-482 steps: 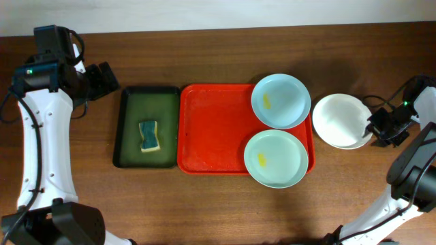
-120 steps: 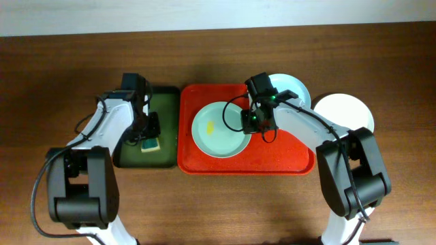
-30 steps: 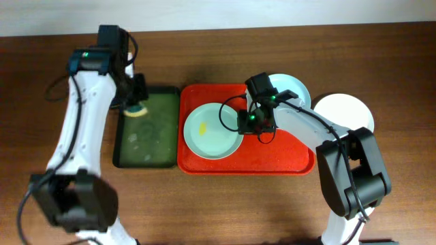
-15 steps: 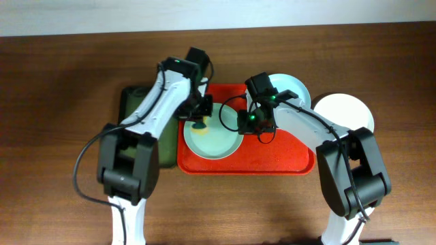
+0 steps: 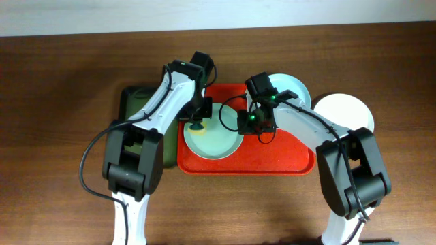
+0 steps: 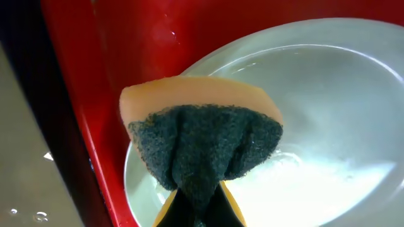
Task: Clean dirty plates on tray and stack at the side
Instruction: 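Scrub the green plate with the sponge in the left gripper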
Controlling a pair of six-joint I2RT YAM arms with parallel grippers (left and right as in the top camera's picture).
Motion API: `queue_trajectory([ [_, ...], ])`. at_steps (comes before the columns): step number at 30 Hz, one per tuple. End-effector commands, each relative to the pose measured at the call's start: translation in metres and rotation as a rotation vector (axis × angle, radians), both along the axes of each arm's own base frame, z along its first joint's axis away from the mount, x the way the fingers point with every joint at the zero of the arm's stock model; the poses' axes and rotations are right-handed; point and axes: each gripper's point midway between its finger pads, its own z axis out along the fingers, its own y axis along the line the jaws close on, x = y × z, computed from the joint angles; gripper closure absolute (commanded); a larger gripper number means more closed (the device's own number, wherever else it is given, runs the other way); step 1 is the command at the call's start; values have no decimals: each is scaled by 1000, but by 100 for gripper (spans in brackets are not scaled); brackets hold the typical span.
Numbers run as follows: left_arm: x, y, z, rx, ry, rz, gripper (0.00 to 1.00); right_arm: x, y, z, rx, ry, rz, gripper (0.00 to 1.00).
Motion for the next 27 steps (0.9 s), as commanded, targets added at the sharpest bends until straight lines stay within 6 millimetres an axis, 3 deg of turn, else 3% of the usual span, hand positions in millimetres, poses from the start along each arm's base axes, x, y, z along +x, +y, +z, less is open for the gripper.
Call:
queue_trajectory([
  [1, -3, -5, -23, 30, 40, -4, 100, 3, 4, 13, 21, -25, -2, 96],
  [7, -15, -18, -60, 59, 102, -44, 100, 3, 4, 13, 21, -25, -2, 96],
  [9, -27, -31, -73, 22, 152, -77, 100, 3, 4, 13, 21, -26, -2, 96],
  [12, -46, -64, -73, -175, 245, -173, 100, 3, 4, 13, 21, -26, -1, 96],
  [17, -44, -68, -68, -216, 236, -202, 100, 3, 4, 13, 21, -26, -1, 96],
  [19, -26, -65, -48, -245, 160, -189, 100, 3, 4, 13, 22, -27, -1, 96],
  [23, 9, -48, 24, -265, -56, -165, 100, 3, 4, 13, 21, -27, -2, 96],
  [25, 13, -37, 68, -247, -154, -158, 100, 3, 4, 13, 21, -27, -2, 96],
  [27, 9, -24, 88, -194, -188, -123, 100, 3, 4, 13, 22, -27, -1, 95],
])
